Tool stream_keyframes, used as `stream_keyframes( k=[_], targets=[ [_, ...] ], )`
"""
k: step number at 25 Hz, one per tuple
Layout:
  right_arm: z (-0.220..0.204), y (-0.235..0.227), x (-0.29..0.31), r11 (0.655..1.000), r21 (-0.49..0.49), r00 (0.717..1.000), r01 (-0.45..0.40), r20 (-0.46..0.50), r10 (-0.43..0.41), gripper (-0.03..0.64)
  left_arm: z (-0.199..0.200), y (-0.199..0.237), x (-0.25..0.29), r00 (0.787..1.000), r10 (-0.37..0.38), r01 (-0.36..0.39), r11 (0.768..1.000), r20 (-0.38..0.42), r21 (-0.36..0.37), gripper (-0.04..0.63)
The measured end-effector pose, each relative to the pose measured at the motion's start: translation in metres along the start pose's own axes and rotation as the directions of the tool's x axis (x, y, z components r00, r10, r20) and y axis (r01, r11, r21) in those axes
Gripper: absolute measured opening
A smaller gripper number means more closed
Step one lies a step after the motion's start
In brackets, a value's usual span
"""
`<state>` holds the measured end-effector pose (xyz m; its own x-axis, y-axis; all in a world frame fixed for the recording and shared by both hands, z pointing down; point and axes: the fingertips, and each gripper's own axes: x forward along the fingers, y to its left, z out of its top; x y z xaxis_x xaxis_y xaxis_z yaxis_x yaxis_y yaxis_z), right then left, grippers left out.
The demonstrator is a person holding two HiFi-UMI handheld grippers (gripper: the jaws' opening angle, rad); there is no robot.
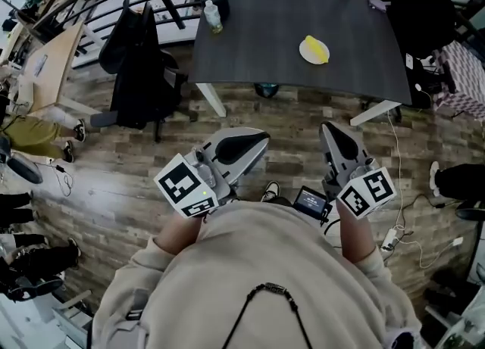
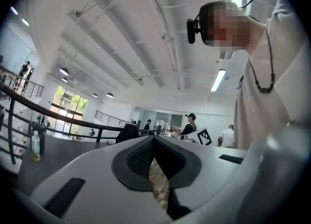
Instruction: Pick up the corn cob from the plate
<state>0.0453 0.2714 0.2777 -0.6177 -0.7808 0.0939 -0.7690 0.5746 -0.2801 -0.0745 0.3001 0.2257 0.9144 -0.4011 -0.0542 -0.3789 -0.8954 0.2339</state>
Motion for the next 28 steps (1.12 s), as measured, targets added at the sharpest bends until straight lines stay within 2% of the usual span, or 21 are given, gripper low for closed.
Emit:
stream_keyframes(
  k=[3, 8, 10, 13, 15, 19, 23, 28],
  targets=[
    [0.004, -0.006, 0.009, 0.997, 0.011, 0.997, -0.075, 0.007, 0.075, 0.014, 0.005, 0.0, 0.011, 1.0, 0.015, -0.014, 0.999, -0.023, 0.044, 0.0],
    [0.008, -0.02, 0.009, 0.988, 0.028, 0.989, -0.149, 0.008, 0.149, 0.014, 0.005, 0.012, 0.023, 0.996, 0.065, -0.064, 0.998, -0.057, 0.009, 0.002],
    [0.011, -0.026, 0.006, 0.986, 0.054, 0.988, -0.157, 0.018, 0.156, 0.014, 0.007, 0.013, 0.029, 0.995, 0.06, -0.059, 0.998, -0.079, 0.013, 0.002],
    [0.01, -0.033, -0.001, 0.989, 0.058, 0.991, -0.133, 0.02, 0.132, 0.014, 0.007, 0.014, 0.035, 0.993, 0.039, -0.036, 0.999, -0.11, 0.022, 0.002],
    [0.012, -0.042, -0.007, 0.992, 0.047, 0.994, -0.113, 0.013, 0.113, 0.014, 0.004, 0.017, 0.041, 0.994, 0.026, -0.025, 1.0, -0.104, 0.013, 0.002],
    [0.016, -0.056, -0.017, 0.995, 0.038, 0.996, -0.092, 0.006, 0.092, 0.014, -0.009, 0.025, 0.05, 0.992, -0.004, 0.0, 0.999, -0.124, -0.035, 0.002],
    [0.028, -0.07, -0.02, 0.999, 0.014, 0.999, -0.036, 0.003, 0.036, 0.014, 0.0, 0.042, 0.07, 0.991, -0.069, 0.061, 0.995, -0.112, -0.074, 0.002],
    [0.034, -0.089, -0.031, 0.998, 0.024, 0.998, 0.059, 0.019, -0.059, 0.014, -0.001, 0.068, 0.105, 0.99, -0.098, 0.095, 0.995, -0.1, -0.038, 0.002]
  ],
)
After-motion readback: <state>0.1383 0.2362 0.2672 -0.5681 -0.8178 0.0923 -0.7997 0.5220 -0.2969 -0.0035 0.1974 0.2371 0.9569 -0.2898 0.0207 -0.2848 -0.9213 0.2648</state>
